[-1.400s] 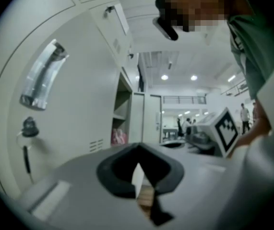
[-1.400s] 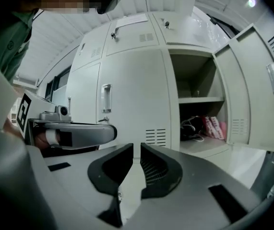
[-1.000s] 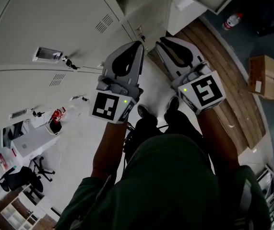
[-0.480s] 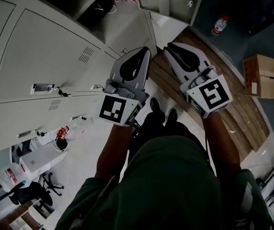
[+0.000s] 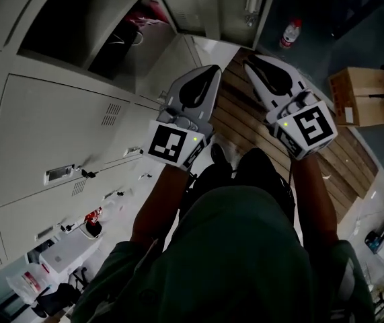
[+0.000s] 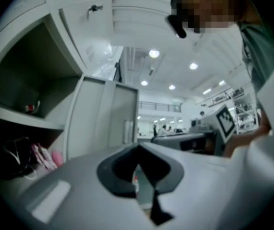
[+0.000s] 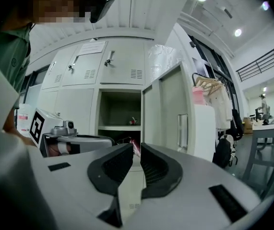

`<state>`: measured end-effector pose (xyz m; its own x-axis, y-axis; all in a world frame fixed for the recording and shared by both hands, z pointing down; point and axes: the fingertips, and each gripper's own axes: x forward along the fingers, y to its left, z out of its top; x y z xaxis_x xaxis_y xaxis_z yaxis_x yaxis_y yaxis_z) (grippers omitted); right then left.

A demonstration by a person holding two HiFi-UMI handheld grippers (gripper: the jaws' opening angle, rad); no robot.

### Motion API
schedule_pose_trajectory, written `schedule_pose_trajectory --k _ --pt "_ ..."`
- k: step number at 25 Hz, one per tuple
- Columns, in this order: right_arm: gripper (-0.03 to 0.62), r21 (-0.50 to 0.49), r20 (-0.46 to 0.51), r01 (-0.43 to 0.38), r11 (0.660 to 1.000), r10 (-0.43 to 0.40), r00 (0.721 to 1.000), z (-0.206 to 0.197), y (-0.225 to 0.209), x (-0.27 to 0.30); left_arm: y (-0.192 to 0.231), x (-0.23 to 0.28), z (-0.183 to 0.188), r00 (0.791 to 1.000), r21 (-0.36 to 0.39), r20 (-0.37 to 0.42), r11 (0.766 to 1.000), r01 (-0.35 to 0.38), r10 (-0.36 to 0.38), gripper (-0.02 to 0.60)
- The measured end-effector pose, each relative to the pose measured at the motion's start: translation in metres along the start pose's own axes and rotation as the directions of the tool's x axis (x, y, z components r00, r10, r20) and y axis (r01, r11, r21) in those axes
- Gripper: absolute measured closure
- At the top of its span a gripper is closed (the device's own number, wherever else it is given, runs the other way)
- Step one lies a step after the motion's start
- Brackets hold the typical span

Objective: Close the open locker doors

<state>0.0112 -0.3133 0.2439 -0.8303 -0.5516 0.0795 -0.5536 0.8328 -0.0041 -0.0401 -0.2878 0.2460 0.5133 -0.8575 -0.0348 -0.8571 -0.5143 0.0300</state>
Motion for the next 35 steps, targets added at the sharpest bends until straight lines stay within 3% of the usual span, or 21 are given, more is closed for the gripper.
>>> schedule_pose_trajectory --k 11,23,26,31,35 --pt "0.546 0.009 -0.031 0.024 1.0 -0.024 0.999 -0.001 -0.072 0.012 0.009 0.068 -0.009 1.0 -0.045 -0.007 0.999 0.019 -0.019 0.58" --pt "0.528 0.028 0.001 -0.158 0.987 0.159 0.987 0.0 -0.13 0.041 0.021 0.125 -0.017 0.994 -0.035 -0.027 0.993 -0.11 0.109 0.58" --pt "0.528 0.041 0.013 -0.201 0.979 0.201 0.98 0.0 -0.127 0.041 0.02 0.123 -0.02 0.99 -0.031 -0.032 0.99 -0.135 0.134 0.58" --pt "0.528 0.011 0.045 -0.203 0.979 0.203 0.978 0.007 -0.136 0.032 0.017 0.111 -0.022 0.988 -0.017 -0.044 0.988 -0.151 0.15 0.58" --pt "0.53 0.012 0.039 -0.265 0.964 0.264 0.964 0.01 -0.121 0.032 0.017 0.099 -0.018 0.987 -0.003 -0.043 0.988 -0.156 0.156 0.58"
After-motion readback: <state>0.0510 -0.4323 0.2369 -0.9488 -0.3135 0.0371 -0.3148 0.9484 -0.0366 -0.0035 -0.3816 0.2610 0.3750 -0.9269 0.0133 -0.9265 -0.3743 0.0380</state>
